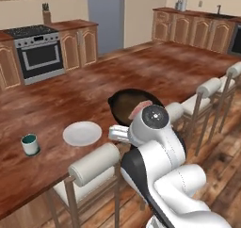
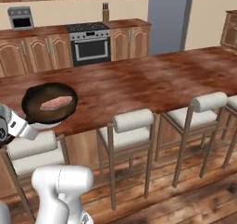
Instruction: Pick up the pan with the steak in it and place it on the dining table. Then place the steak on the plate.
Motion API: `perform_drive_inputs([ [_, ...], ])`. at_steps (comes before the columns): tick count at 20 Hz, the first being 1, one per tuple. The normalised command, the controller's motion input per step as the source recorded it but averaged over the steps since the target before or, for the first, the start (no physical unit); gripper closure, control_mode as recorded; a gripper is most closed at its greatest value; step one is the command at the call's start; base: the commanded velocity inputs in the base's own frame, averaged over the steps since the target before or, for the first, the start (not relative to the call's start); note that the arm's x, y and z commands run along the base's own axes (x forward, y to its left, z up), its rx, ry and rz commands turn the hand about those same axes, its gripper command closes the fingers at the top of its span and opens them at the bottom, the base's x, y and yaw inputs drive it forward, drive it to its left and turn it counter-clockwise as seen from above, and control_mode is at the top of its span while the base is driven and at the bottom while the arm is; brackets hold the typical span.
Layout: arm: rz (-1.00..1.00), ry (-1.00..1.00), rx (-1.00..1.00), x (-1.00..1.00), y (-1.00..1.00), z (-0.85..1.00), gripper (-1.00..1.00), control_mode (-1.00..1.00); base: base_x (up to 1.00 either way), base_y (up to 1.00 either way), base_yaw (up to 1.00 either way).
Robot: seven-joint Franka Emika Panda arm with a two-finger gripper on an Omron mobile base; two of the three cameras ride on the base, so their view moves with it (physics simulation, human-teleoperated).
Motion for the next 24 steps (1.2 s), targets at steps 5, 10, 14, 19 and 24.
perform_drive_inputs([
  [5, 0.00, 0.00, 0.00, 0.00, 0.00, 0.00, 1.00, 1.00, -0.01, -0.01, 0.17],
  [10, 0.00, 0.00, 0.00, 0.00, 0.00, 0.00, 1.00, 1.00, 0.01, -0.05, 0.02],
  [14, 0.00, 0.00, 0.00, 0.00, 0.00, 0.00, 1.00, 1.00, 0.12, -0.61, 0.12],
  [19, 0.00, 0.00, 0.00, 0.00, 0.00, 0.00, 1.00, 1.00, 0.16, -0.70, 0.13],
  [24, 0.00, 0.00, 0.00, 0.00, 0.00, 0.00, 1.00, 1.00, 0.16, -0.69, 0.14],
])
